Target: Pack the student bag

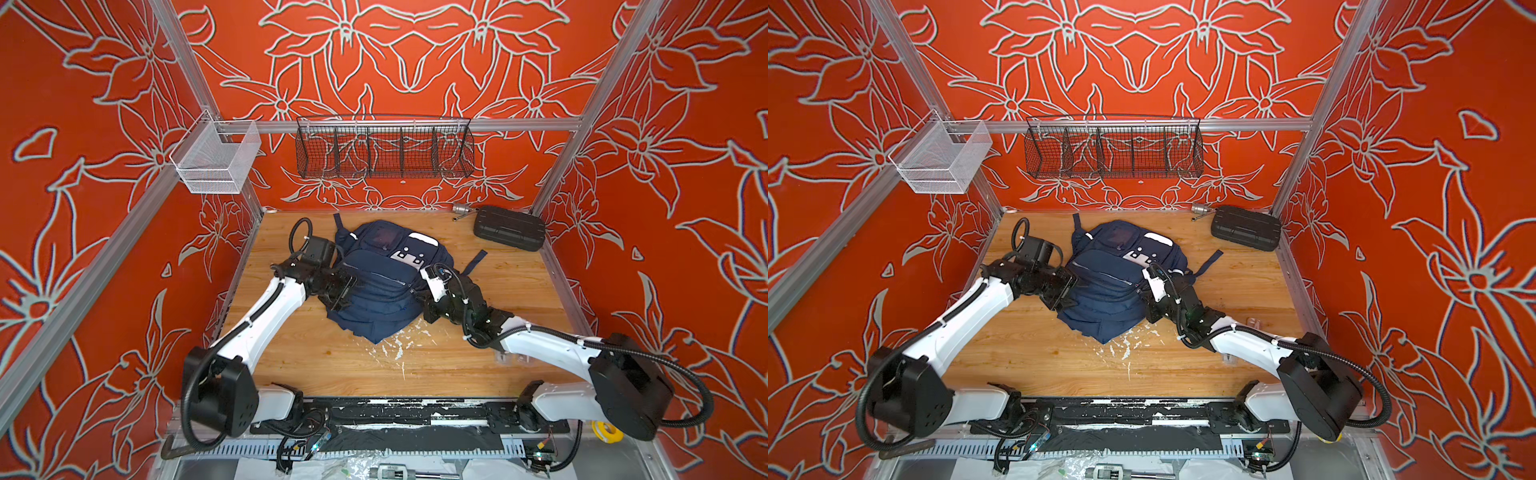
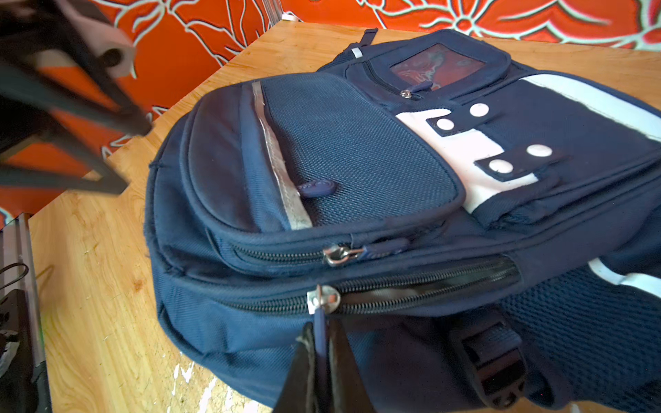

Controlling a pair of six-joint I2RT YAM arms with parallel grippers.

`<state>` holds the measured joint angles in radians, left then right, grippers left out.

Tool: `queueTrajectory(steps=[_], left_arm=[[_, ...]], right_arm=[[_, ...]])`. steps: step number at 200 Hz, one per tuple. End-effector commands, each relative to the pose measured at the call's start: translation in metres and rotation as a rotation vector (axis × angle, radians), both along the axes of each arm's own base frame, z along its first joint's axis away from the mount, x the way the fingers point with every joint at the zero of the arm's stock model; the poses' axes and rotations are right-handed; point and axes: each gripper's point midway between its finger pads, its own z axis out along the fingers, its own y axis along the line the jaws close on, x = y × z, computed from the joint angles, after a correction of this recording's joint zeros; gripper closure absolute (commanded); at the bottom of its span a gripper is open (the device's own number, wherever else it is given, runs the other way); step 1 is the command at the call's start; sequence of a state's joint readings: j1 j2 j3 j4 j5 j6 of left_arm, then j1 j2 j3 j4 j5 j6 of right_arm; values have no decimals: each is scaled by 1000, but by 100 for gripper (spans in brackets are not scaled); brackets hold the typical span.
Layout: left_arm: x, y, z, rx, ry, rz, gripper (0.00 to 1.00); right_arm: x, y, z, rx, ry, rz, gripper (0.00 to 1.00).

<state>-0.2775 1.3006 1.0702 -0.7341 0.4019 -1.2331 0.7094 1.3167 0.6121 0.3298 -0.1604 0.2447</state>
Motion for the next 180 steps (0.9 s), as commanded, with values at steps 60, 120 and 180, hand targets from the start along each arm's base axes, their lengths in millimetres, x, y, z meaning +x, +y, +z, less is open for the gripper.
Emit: queueTrajectory(steps=[60, 120, 180], left_arm=[[9, -51, 2, -38, 11, 176, 35], [18, -78, -12, -56, 48, 153, 36], [11, -80, -28, -14, 106, 167, 65]], right_arm=[[6, 6, 28, 76, -77, -15, 100], [4, 3, 25, 80, -71, -20, 100], [2, 11, 31, 94, -81, 8, 100]])
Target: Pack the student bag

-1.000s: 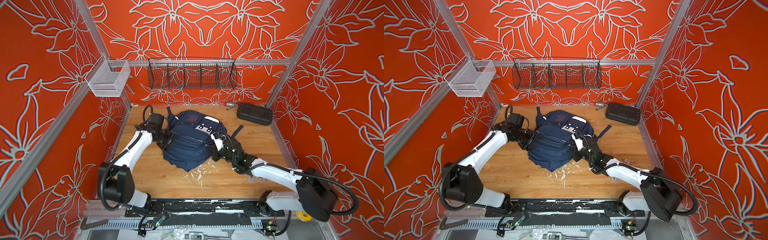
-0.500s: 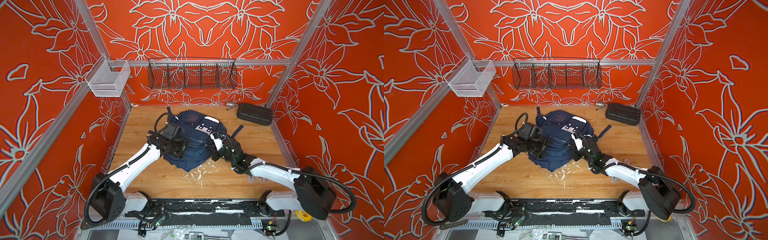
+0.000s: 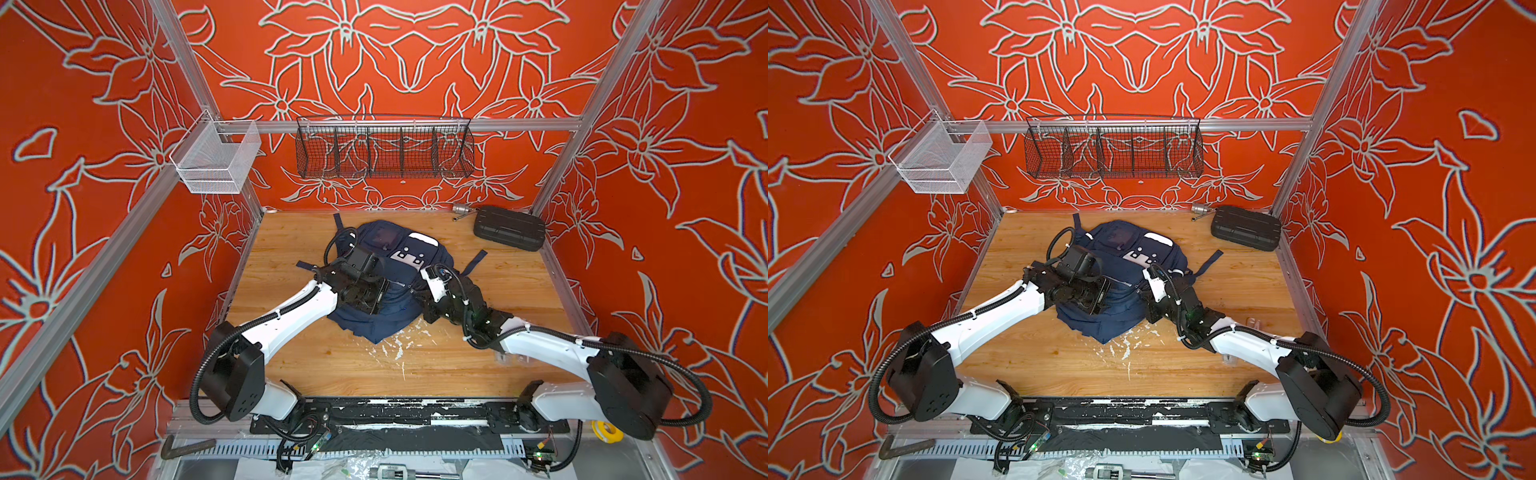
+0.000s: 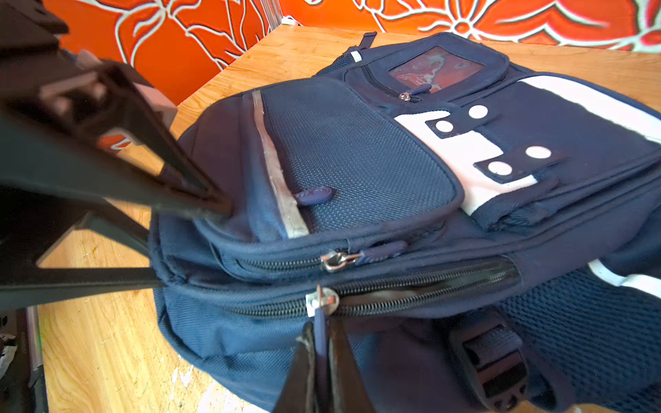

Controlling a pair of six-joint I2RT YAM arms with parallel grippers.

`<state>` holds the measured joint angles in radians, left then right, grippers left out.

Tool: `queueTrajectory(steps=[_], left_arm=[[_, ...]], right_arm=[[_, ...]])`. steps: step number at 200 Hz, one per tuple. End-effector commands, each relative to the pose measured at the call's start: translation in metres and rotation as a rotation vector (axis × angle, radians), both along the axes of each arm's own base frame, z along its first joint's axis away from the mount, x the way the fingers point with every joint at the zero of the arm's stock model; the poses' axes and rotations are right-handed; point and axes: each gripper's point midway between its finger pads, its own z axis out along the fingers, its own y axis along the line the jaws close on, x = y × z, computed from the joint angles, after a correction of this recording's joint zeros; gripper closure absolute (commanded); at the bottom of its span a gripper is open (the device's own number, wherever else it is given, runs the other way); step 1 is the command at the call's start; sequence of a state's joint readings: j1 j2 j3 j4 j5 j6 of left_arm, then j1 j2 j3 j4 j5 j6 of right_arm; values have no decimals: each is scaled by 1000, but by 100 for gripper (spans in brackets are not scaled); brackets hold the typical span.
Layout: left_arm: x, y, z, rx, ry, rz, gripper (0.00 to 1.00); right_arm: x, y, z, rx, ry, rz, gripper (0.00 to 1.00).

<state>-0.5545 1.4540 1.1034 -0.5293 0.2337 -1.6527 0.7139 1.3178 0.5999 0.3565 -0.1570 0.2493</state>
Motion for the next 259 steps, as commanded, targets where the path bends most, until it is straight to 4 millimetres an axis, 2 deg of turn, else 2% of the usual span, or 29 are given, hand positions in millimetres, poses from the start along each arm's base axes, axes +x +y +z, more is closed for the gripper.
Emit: queueTrajectory(steps=[1, 27, 74, 96, 122, 150, 181, 225, 259], left_arm=[[-3, 1, -9, 30, 36, 17, 66], [-6, 5, -13, 44, 42, 21, 100], [-15, 24, 1, 43, -10, 5, 100], [-27, 36, 4, 49, -15, 17, 100], [-35, 40, 7, 32, -27, 35, 100], [-34, 37, 5, 12, -28, 31, 100], [-26, 29, 4, -4, -35, 18, 100], [-28, 32, 7, 4, -40, 20, 100], [-30, 29, 9, -16, -53, 28, 100]], right_arm=[[3, 10, 31, 85, -74, 9, 100], [3, 9, 31, 79, -77, 1, 100], [13, -24, 18, -2, -61, -121, 100], [28, -45, 6, -26, 4, -182, 100], [48, -65, -2, -54, 48, -242, 100], [56, -64, 3, -68, 43, -228, 100], [50, -54, 12, -16, 24, -176, 100], [51, -70, -5, -87, 48, -229, 100], [54, -59, -9, -78, 72, -183, 100]])
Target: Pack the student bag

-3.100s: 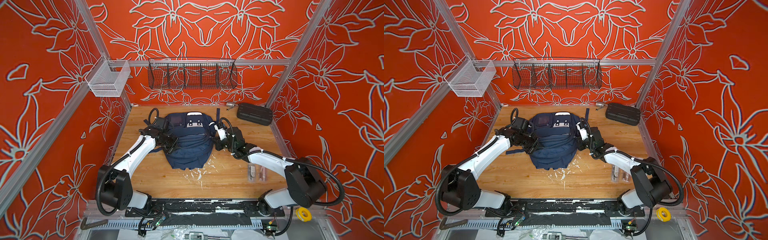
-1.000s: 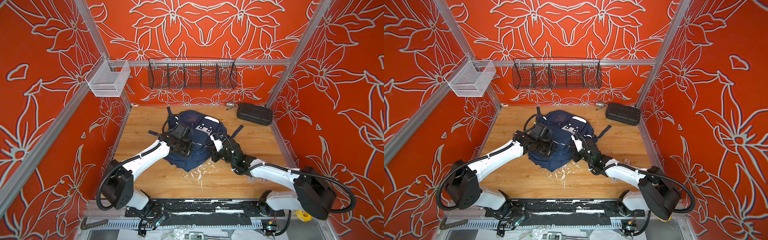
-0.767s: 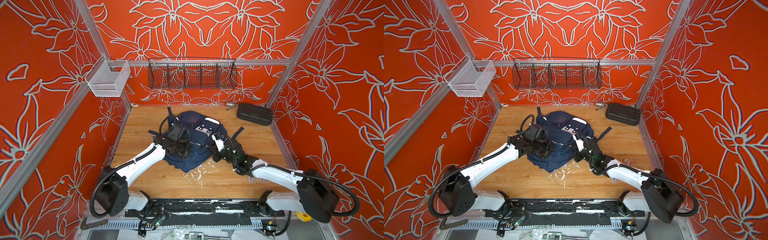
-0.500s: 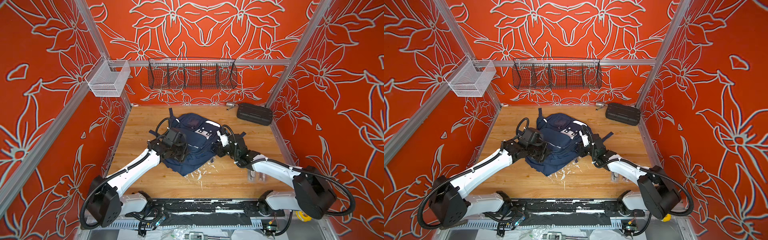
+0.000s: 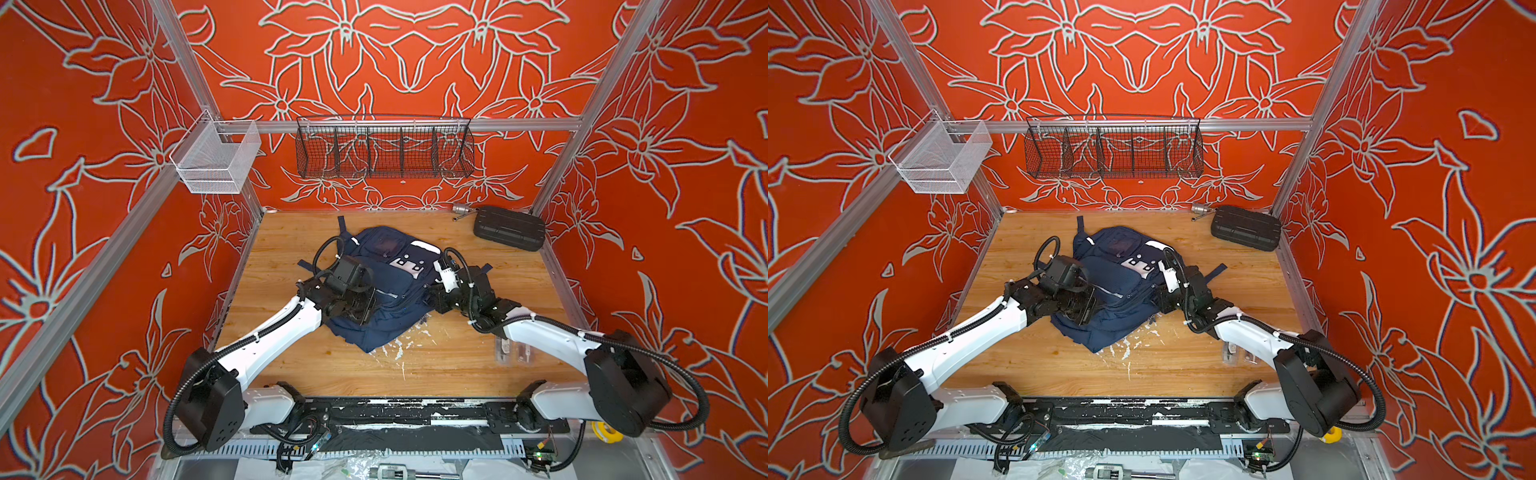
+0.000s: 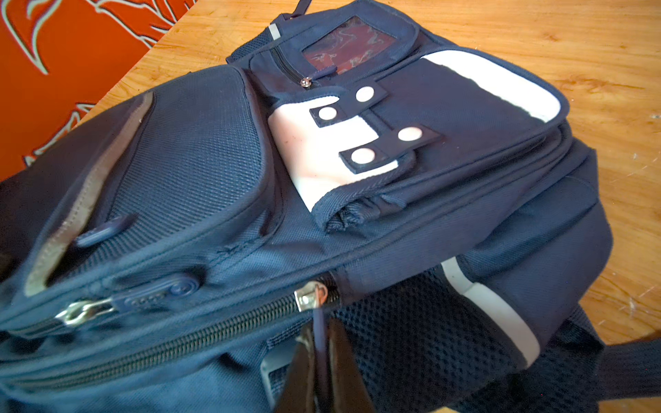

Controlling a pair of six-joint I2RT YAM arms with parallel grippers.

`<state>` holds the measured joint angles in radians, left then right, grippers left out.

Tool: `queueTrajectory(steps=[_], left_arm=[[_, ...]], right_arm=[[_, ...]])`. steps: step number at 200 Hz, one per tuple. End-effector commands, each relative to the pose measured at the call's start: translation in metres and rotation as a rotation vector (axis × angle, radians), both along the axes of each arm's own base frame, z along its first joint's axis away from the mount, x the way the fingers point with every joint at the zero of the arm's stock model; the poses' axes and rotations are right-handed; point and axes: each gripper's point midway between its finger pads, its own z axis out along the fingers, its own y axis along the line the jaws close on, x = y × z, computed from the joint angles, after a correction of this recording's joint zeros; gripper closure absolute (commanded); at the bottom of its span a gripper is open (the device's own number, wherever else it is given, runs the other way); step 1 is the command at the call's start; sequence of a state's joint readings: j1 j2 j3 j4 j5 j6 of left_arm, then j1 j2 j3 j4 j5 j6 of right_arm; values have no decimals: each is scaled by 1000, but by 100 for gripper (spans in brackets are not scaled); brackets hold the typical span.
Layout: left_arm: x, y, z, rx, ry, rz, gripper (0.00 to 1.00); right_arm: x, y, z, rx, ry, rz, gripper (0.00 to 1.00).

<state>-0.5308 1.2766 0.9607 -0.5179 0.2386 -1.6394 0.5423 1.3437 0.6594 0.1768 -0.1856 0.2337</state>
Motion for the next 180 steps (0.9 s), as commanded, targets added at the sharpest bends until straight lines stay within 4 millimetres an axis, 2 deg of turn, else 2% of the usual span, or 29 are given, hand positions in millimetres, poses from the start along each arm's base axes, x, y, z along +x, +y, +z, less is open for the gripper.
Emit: queueTrajectory(steps=[1, 28, 63, 89, 101, 111, 119, 154, 164, 180], left_arm=[[-4, 3, 4, 6, -10, 17, 100], [-8, -4, 7, 17, -12, -15, 100], [-14, 0, 4, 14, -12, 4, 100], [-14, -4, 5, 7, -35, -12, 100], [-10, -7, 14, 20, -84, -46, 77], [-9, -4, 20, 60, -106, -73, 60], [-8, -1, 27, 101, -136, -105, 53], [-5, 16, 57, 264, -291, -244, 40], [-3, 20, 63, 307, -351, -283, 33], [3, 25, 75, 407, -487, -390, 28]], right_arm=[[20, -5, 13, 0, -47, -41, 100], [27, -8, 9, -41, -45, -54, 100], [34, -17, 4, -55, -9, -82, 100], [27, -7, 12, -23, -22, -10, 100], [22, -1, 20, 3, -50, 36, 100], [18, -1, 26, 1, -73, 54, 87], [16, -6, 29, -16, -83, 47, 77], [4, -31, 57, -62, -187, -17, 42], [1, -36, 63, -69, -206, -27, 36], [-7, -38, 68, -84, -195, -9, 31]])
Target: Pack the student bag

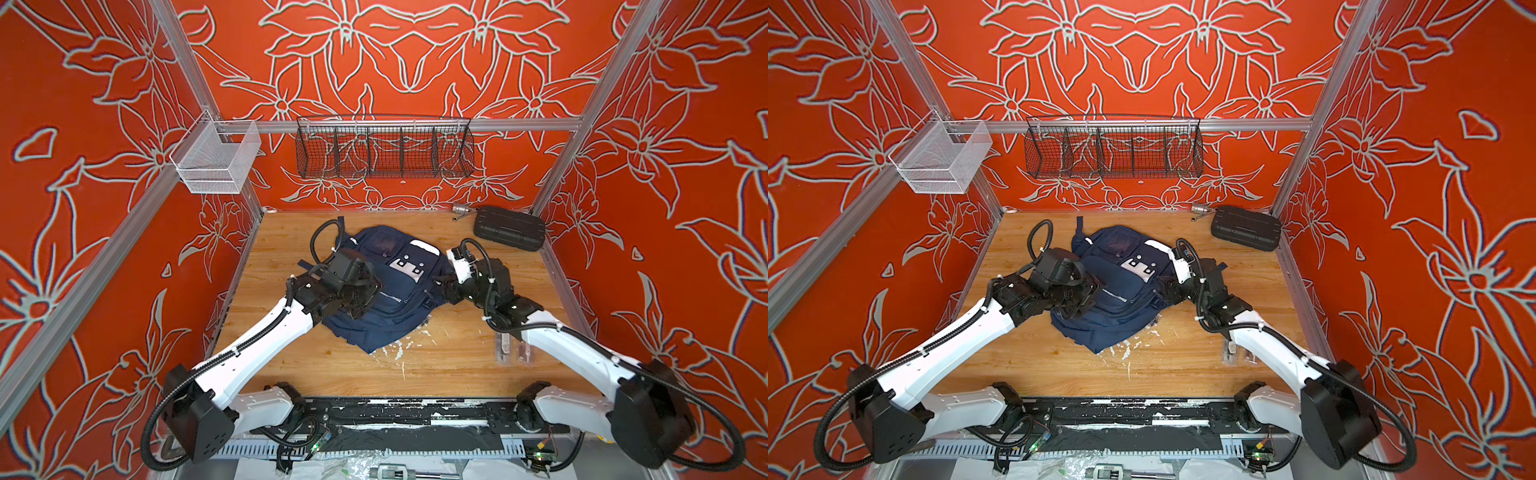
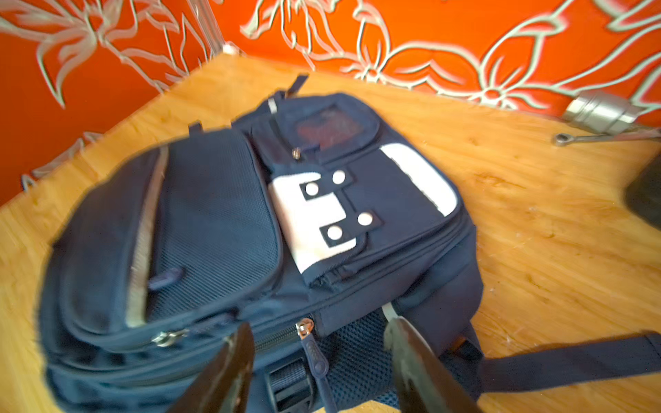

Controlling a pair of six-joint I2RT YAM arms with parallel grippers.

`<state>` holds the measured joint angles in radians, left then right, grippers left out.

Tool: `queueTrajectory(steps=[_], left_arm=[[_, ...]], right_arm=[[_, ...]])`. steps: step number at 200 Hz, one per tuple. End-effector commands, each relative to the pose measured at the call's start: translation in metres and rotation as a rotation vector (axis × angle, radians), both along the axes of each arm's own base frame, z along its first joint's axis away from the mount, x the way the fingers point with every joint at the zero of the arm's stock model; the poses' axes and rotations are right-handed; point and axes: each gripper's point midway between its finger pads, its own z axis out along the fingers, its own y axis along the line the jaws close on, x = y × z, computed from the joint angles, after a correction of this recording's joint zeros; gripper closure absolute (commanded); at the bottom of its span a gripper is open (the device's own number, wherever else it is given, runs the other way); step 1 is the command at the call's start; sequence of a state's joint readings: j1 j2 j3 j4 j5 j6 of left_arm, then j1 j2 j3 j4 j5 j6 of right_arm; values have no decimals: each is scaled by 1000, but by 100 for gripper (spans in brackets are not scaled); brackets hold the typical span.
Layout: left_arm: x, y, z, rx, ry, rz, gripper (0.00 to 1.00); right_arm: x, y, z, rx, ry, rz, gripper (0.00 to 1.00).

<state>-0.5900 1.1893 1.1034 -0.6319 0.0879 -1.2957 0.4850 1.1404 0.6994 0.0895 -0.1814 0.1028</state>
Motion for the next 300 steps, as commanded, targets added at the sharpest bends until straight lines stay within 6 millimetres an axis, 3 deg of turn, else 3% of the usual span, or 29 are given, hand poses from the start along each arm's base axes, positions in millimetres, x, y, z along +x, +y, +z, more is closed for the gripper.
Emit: queueTrajectory(steps=[1, 36, 50, 84, 124, 207, 248, 273, 290, 300], left_arm=[[1, 20, 10, 228, -185, -161, 28], [10, 13, 44, 548, -568, -616, 16], [14, 17, 45, 720, -648, -776, 16], [17, 15, 18, 992, -722, -1196, 16], [7, 8, -36, 1069, -758, -1636, 16], [33, 18, -78, 1240, -679, -1816, 19], [51, 17, -93, 1350, -762, -1806, 20], [50, 12, -100, 1338, -807, -1825, 23], [48, 8, -102, 1315, -826, -1818, 32], [46, 8, -103, 1299, -817, -1820, 46]], right_arm=[[-8, -12, -6, -67, 14, -17, 31], [-16, -9, -7, -74, 57, 15, 28], [-15, -10, -4, -68, 45, 13, 28], [-17, -5, -2, -55, 49, 36, 27], [-20, 0, -1, -49, 65, 69, 27], [-20, 8, -7, -48, 92, 112, 27], [-19, 10, -10, -50, 101, 122, 27], [-20, 10, -11, -54, 101, 126, 27], [-24, 13, -11, -58, 91, 156, 28], [-28, 17, -12, -59, 76, 205, 29]])
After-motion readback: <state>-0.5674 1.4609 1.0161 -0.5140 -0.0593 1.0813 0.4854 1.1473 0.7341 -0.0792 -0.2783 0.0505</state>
